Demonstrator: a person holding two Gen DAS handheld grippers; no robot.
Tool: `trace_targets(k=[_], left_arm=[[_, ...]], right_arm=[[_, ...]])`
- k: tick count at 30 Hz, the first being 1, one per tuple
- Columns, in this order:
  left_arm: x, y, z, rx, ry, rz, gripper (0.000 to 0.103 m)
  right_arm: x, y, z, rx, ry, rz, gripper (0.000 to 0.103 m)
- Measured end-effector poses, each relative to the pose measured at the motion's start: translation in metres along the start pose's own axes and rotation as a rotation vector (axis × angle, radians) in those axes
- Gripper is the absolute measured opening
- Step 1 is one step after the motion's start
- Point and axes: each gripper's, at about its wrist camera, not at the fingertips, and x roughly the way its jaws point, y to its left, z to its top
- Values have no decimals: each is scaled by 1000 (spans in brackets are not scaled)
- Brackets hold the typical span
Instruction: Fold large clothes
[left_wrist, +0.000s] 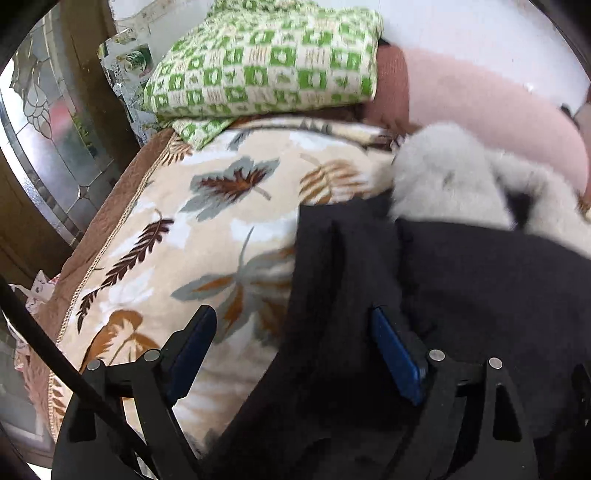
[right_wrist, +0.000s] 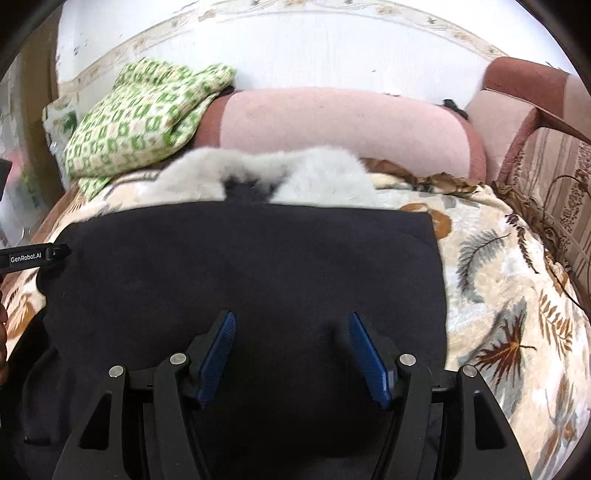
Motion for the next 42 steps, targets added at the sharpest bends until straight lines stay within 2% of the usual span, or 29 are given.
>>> trace_targets(k=[1, 4, 8, 13, 16, 19, 21, 23, 26, 31, 42], left_arm=[[8, -1, -3, 4, 17, 20, 86], [15, 5, -6, -40, 48, -1, 86], [-9, 15, -6, -63, 32, -39, 86], [-82, 24, -33, -26, -137, -6, 86], [-123, 26, -56, -9, -227, 47, 86], [-160, 26, -83, 8, -298, 88, 86], [-181, 28, -103, 9, -324, 89, 89], [-192, 29, -120, -7, -321, 55, 89], [-197, 26, -142, -31, -281, 22, 89], [-195, 17, -165, -34, -228, -75, 89], [-192, 5, -174, -15, -206, -103, 89]], right_arm=[[6, 6, -4, -26, 23, -10, 68], [12, 13, -11, -74, 25, -46, 68], [-7, 4, -7, -36, -16, -32, 69], [-38, 0, -11, 6, -72, -30, 69], [-60, 4, -12, 20, -110, -30, 69], [-84, 5, -13, 50, -128, -36, 73], [-102, 2, -20, 68, -132, -24, 78], [-118, -2, -33, 88, -134, -25, 84], [-131, -8, -52, 109, -140, -55, 86], [-132, -9, -75, 109, -128, -125, 86], [-117, 1, -80, 61, -89, -162, 86]])
